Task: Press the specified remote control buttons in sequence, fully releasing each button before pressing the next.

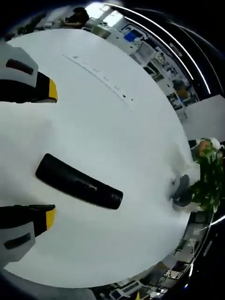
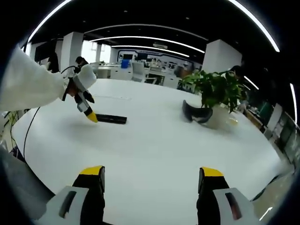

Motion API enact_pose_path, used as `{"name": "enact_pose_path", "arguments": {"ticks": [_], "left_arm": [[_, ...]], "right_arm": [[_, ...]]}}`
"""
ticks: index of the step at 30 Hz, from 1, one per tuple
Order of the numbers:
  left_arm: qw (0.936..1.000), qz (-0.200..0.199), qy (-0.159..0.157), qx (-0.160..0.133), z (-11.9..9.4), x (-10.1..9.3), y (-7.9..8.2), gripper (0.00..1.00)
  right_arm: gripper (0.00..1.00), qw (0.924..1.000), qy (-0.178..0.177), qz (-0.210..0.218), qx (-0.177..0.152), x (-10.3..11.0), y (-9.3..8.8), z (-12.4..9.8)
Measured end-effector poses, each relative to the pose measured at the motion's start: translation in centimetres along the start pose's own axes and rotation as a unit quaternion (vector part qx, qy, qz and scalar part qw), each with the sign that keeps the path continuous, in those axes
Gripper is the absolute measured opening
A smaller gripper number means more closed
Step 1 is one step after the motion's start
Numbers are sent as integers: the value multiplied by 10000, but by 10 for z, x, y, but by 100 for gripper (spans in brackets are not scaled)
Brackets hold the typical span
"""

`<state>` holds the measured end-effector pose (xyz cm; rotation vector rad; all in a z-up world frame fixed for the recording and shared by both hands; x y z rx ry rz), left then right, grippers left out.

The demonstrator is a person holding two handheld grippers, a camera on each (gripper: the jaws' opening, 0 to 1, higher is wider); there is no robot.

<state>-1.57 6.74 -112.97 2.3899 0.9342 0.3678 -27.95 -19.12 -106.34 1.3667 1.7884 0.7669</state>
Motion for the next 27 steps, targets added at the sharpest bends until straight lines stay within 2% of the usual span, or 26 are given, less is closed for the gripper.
{"name": "enact_pose_path", "arguments": {"ticks": [2, 3, 5, 15, 19, 22, 25, 27], "left_arm": [[9992, -348, -23, -169, -13, -3, -1, 100], [9981, -485, -46, -369, -21, -6, -1, 100], [9966, -642, -68, -503, -34, -13, -5, 100], [9961, -582, 180, -641, -73, -45, -45, 100], [9908, -1010, 89, -899, -94, -62, -56, 100], [9870, -1099, 179, -1155, -117, -76, -64, 100], [9806, -1270, 364, -1451, -136, -84, -68, 100], [9771, -1446, 542, -1461, -147, -87, -78, 100]], "right_arm": [[81, 10000, 23, 15, -12, 0, 1, 0], [81, 10000, 54, 34, -25, 1, 1, 0], [81, 9999, 83, 39, -62, 1, 1, -1], [83, 9996, 152, 122, -222, 1, 5, -3], [84, 9993, 273, 102, -250, 4, 6, -3], [85, 9990, 384, 110, -193, 7, 5, -1], [85, 9987, 359, 149, -340, 6, 8, -5], [86, 9985, 362, 197, -369, 5, 9, -5]]}}
Point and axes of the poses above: the point that each gripper's makers call its tool centre point, and the gripper's own axes: z roughly forward along the fingers, x roughly to its left, y roughly out of its top, the point moved 5 cm from there along -z, roughly backward along the fingers, and after that the axes turned 3 degrees about -z, right-handed, at the moved point
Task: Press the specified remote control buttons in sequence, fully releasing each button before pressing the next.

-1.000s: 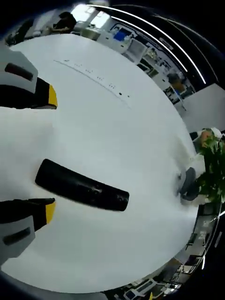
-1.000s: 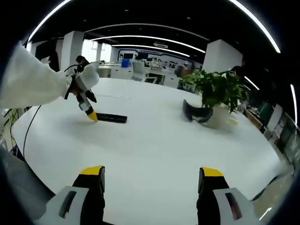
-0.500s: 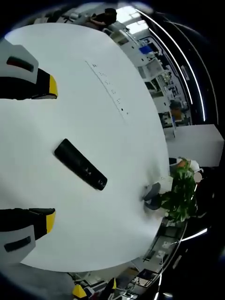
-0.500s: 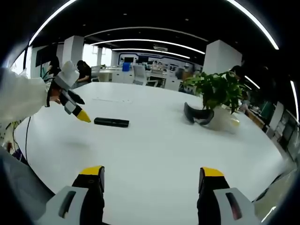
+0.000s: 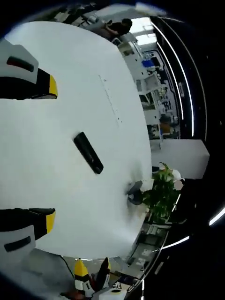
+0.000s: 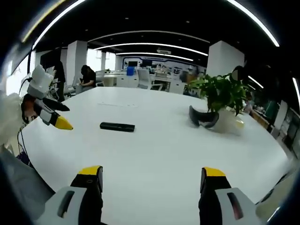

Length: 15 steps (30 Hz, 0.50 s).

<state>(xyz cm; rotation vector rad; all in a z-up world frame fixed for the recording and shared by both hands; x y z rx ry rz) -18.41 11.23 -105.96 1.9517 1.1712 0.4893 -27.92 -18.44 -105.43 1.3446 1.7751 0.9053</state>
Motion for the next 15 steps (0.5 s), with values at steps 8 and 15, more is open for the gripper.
{"name": "enact_pose_path", "arguments": {"ticks": [8, 15], "left_arm": [[9972, -210, 703, -173, -49, 5, -40, 100], [9832, -405, 1733, -409, -87, 1, -73, 100]], "right_arm": [[88, 9995, 240, 75, -168, 5, 6, -4], [89, 9995, 241, 22, -220, 7, 10, -6]]}}
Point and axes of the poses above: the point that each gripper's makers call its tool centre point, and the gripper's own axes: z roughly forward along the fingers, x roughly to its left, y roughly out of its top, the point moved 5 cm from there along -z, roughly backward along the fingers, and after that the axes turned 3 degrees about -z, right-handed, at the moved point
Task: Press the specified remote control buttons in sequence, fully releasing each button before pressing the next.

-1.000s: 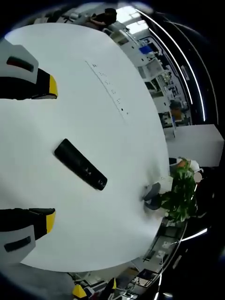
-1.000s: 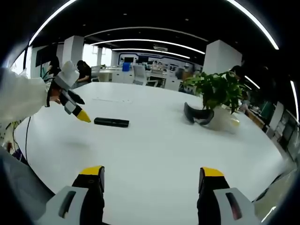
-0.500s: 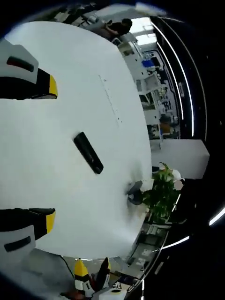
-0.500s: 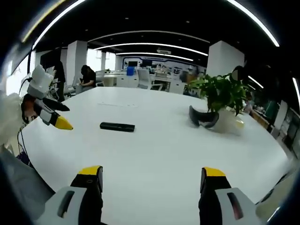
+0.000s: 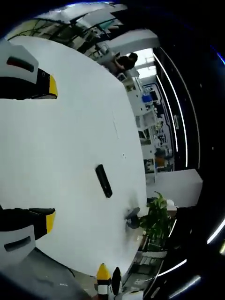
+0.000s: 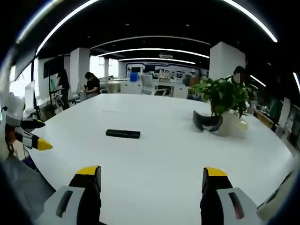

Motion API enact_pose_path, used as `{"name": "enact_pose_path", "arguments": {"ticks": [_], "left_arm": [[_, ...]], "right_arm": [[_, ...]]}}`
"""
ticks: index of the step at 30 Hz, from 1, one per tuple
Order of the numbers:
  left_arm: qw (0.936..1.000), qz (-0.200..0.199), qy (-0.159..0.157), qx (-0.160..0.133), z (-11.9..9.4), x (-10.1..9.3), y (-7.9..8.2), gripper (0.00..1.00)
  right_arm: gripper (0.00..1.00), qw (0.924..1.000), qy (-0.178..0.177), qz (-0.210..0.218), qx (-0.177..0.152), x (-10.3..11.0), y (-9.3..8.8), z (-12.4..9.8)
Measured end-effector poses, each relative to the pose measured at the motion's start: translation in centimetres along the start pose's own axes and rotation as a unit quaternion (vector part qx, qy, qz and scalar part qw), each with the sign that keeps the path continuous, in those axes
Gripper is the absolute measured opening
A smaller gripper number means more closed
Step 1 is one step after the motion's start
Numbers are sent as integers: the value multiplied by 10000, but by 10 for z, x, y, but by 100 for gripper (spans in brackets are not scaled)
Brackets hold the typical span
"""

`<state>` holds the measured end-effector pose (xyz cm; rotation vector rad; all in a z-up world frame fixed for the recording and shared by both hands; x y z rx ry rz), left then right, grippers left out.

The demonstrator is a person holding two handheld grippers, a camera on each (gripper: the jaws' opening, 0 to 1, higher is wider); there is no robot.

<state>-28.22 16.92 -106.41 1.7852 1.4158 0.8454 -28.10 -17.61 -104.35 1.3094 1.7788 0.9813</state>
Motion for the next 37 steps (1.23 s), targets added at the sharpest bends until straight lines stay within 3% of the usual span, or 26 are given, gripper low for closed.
{"name": "enact_pose_path", "arguments": {"ticks": [4, 7, 11, 14, 17, 19, 24, 33, 37], "left_arm": [[9992, -191, 296, -172, -16, 0, -8, 100], [9984, -273, 346, -347, -18, -3, -12, 100], [9988, -76, 447, -181, -14, -3, -16, 100], [9979, -250, 523, -297, -12, 0, -13, 100], [9967, 15, 799, -139, -8, 7, -20, 100], [9957, 169, 876, -251, -9, 7, -17, 100], [9970, 110, 749, -182, -5, 4, -20, 100], [9960, 277, 781, -337, -6, 3, -17, 100], [9962, 64, 809, -313, -5, 7, -19, 100]], "right_arm": [[89, 9996, 22, -269, 9, 0, 0, 0], [89, 9999, 47, -149, 43, -2, -3, 2], [87, 9997, -98, -227, 37, -3, -3, 1], [86, 9994, -259, -170, 161, -8, -7, 2], [86, 9993, -283, -50, 244, -13, -11, 3], [85, 9992, -258, -90, 288, -11, -13, 4], [85, 9981, -312, -320, 433, -9, -17, 7], [83, 9959, -538, -407, 602, -15, -22, 7], [82, 9950, -647, -437, 620, -17, -22, 5]]}}
Point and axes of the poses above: the point that each gripper's makers call its tool centre point, and the gripper's own axes: z roughly forward along the fingers, x roughly to its left, y roughly out of its top, the point moved 5 cm from there along -z, roughly backward along the fingers, and after that the axes turned 3 degrees about -z, right-handed, at the moved point
